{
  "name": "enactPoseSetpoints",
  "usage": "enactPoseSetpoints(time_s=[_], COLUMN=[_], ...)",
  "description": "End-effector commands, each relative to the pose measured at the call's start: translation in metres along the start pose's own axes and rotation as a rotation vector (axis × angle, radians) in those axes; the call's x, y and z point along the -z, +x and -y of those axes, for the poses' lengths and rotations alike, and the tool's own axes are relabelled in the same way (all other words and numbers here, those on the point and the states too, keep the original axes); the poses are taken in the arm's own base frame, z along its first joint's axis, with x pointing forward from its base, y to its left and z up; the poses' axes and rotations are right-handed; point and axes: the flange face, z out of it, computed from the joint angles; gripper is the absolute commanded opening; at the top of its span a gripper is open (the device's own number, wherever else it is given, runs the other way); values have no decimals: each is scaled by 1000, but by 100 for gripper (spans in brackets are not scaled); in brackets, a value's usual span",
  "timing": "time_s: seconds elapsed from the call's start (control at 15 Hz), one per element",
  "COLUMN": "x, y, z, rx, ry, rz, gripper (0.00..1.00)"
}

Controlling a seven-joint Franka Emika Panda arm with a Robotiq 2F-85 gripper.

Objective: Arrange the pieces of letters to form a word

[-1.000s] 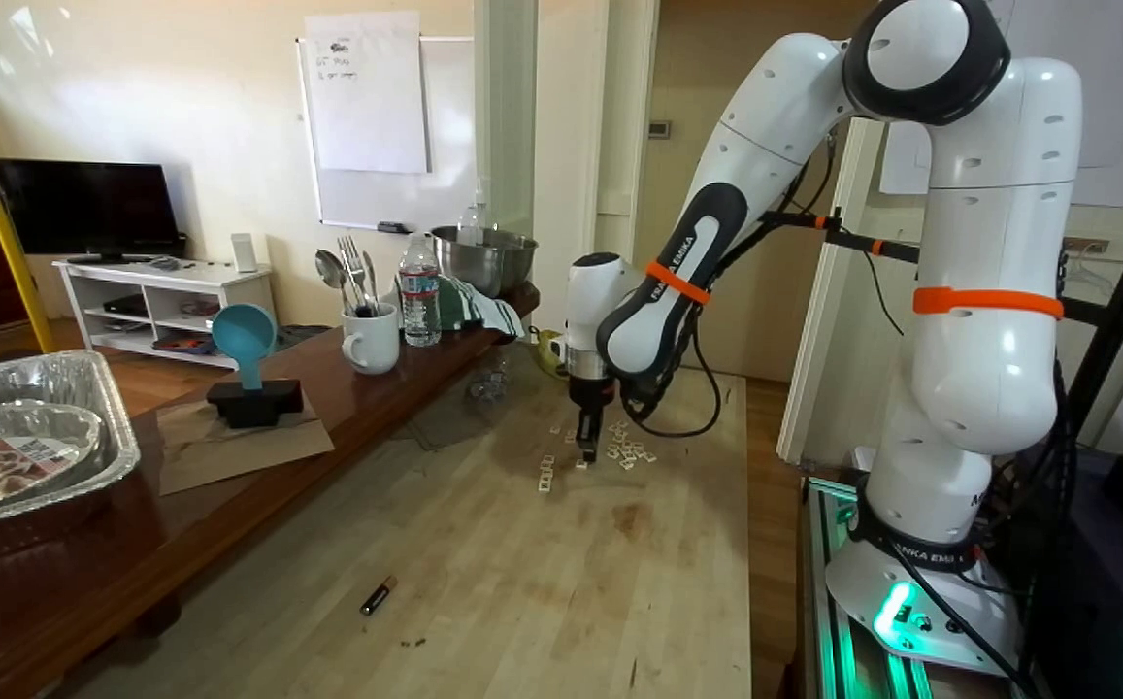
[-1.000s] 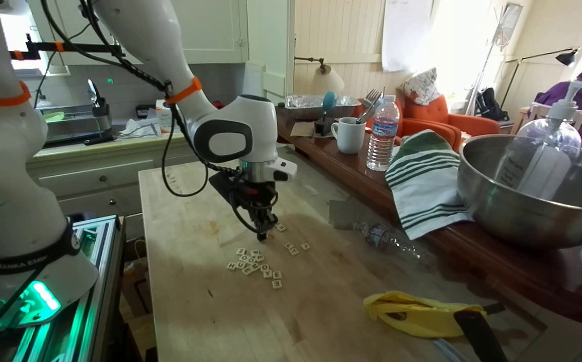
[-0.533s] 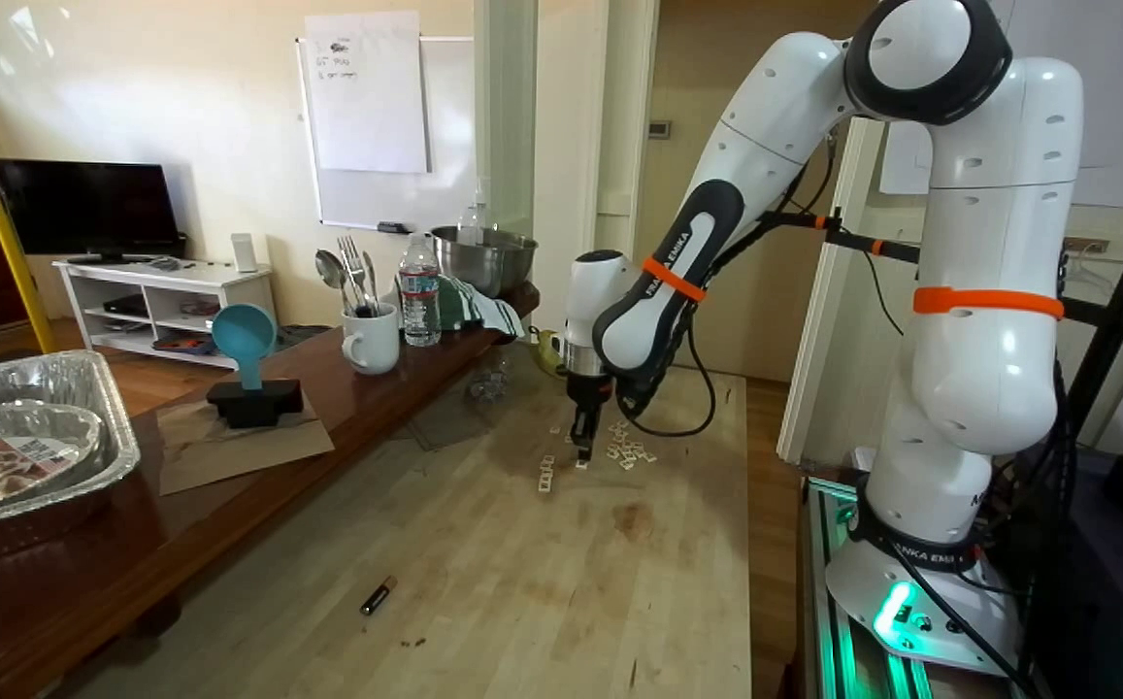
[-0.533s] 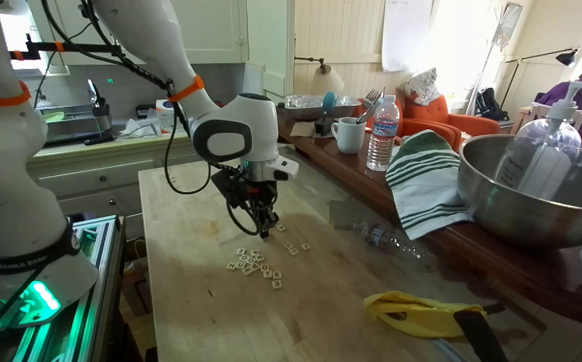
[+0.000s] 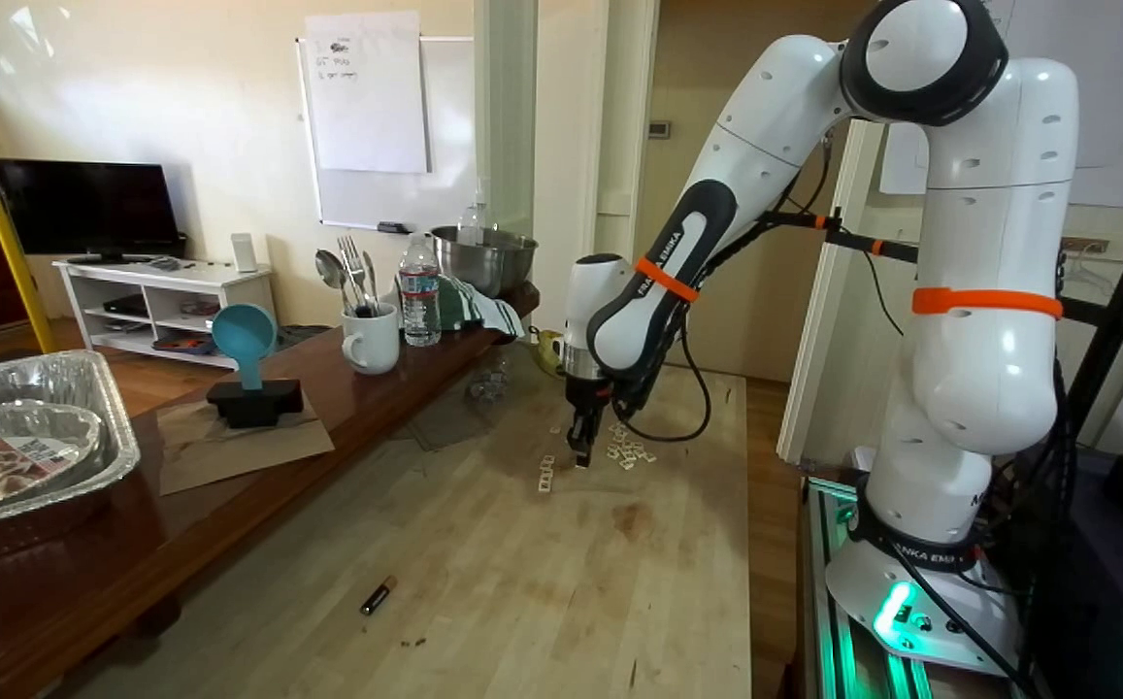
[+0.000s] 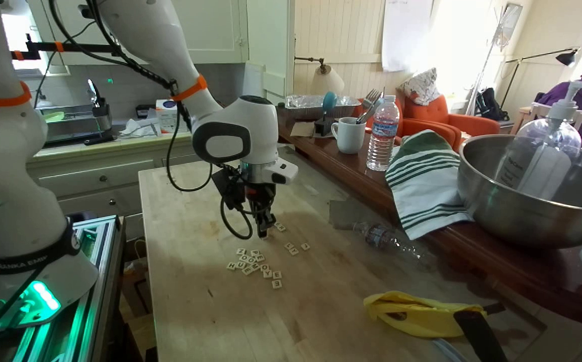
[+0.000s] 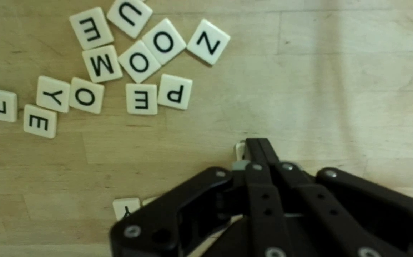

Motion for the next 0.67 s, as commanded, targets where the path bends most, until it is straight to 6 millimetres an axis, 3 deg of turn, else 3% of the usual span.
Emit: enactPoseSetpoints(time_s=[0.0,0.33,0.6], x=[-11,-14,-20], y=[1,3,4], z=[0,-1,7], rx=[27,138,328], ry=[-16,-47,-85], rz=[18,61,106], gripper=[0,0,0])
